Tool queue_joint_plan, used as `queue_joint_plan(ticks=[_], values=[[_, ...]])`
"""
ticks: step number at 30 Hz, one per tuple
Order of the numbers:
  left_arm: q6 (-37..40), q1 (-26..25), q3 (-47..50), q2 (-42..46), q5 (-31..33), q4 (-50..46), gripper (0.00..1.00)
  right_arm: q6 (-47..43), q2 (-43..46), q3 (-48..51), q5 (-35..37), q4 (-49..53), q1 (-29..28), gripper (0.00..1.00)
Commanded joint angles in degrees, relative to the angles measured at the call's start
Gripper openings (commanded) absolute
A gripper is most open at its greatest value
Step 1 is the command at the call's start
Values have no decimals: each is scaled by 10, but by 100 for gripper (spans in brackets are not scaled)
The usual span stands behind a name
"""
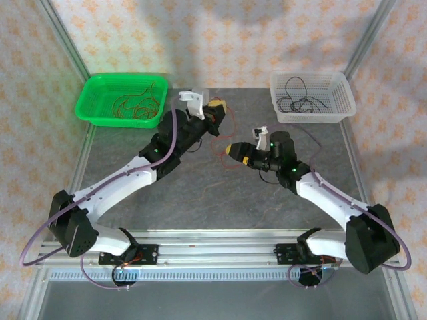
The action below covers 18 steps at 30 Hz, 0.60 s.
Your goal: Untangle the cables
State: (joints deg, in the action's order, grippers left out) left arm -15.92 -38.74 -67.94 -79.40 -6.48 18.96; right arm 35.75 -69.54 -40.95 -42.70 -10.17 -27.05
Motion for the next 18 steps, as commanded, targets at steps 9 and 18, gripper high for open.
queue_joint_plan(ticks=[9, 18], values=[[31, -2, -104, -1, 39, -85, 0, 19, 10, 60, 90, -35, -14, 73], [27, -2, -137, 6, 37, -100, 0, 40, -44, 48, 124, -68, -58, 73]])
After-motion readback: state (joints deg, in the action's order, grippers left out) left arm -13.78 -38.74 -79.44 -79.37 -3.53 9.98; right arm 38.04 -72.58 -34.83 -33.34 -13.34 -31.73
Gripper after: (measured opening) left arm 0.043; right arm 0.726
